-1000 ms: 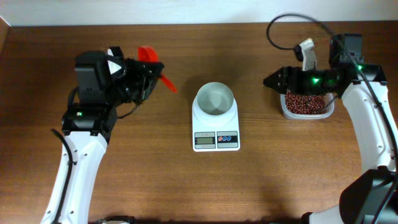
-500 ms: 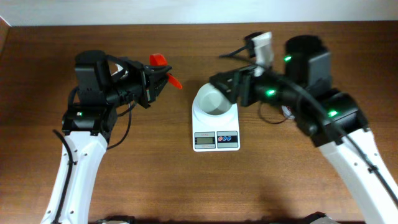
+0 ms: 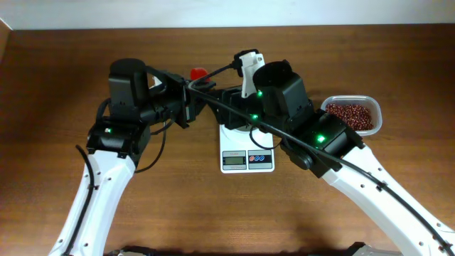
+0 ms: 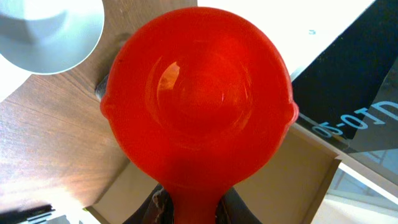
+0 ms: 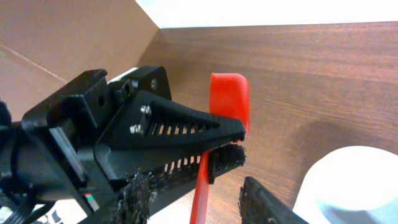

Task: Scoop item into bowl and weigh 50g on scale
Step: 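Grasp the scoop handle with the right gripper and release the left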

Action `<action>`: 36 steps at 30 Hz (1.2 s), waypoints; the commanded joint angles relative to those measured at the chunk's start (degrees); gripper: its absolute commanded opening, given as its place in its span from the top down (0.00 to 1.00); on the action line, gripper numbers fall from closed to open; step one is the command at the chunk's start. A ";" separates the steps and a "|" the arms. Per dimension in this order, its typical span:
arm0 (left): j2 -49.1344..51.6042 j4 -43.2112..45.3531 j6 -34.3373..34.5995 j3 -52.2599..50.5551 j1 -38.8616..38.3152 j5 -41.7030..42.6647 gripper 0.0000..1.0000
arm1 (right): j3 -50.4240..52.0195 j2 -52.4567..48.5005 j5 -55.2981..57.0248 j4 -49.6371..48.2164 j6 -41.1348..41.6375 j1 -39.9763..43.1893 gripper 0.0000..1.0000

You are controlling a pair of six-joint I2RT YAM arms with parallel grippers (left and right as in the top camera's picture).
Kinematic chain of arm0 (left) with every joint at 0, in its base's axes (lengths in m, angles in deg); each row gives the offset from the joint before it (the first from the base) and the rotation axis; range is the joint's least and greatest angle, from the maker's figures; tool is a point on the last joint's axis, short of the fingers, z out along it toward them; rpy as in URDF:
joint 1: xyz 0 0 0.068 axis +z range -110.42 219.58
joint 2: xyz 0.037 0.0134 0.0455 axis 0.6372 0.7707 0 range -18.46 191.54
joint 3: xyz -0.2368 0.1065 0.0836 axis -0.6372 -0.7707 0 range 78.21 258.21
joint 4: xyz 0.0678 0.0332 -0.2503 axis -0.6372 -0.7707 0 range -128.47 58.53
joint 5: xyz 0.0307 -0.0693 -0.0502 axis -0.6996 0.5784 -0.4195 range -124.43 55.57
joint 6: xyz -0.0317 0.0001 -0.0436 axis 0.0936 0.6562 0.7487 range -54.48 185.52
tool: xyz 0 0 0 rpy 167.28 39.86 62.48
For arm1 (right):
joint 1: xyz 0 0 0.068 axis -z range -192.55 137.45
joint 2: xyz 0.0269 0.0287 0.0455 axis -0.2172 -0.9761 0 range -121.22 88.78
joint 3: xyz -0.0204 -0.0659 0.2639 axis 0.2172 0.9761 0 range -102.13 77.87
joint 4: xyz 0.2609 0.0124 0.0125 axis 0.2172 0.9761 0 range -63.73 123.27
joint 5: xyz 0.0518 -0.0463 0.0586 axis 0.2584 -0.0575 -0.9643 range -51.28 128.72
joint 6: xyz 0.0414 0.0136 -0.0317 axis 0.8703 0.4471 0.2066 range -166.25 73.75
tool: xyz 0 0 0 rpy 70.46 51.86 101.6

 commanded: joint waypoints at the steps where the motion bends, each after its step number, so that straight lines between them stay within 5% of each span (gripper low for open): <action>1: -0.76 -0.04 2.25 0.76 -0.26 -0.39 1.00 | -0.37 -0.48 1.57 -0.15 0.28 -0.44 0.59; 10: -0.76 0.33 2.36 0.76 -0.33 -1.29 1.00 | -0.28 -3.96 2.21 -0.20 1.75 -0.42 0.62; 13: -0.76 0.28 0.96 0.76 -0.35 -1.27 1.00 | -0.28 -4.11 2.21 -1.07 1.73 -0.39 0.82; 16: -0.76 0.31 0.85 0.76 -0.81 -1.27 1.00 | -0.28 -4.11 2.21 -1.51 1.73 -0.26 0.91; 24: -0.76 0.28 -0.42 0.76 -0.81 -1.29 1.00 | -0.28 -4.11 2.21 -2.05 1.25 -0.20 0.96; 26: -0.76 0.28 -0.98 0.76 -0.81 -1.29 0.88 | -0.28 -4.11 2.43 -2.12 -1.20 -0.20 0.96; 30: -0.76 0.26 -6.84 0.76 -0.81 -1.31 0.80 | -0.31 -4.11 3.26 -1.99 -1.55 -0.20 0.96; 32: -0.76 0.26 -10.82 0.76 -0.81 -1.68 0.38 | -1.14 -4.09 3.02 -1.79 -3.17 -0.20 0.96; 33: -0.76 0.17 -12.44 0.76 -0.81 -2.91 0.25 | -1.92 -4.09 3.02 -1.18 -3.50 -0.20 0.96; 36: -0.76 0.11 -18.23 0.76 -0.81 -7.85 0.08 | -5.49 -4.09 3.04 3.08 -5.07 -0.13 0.96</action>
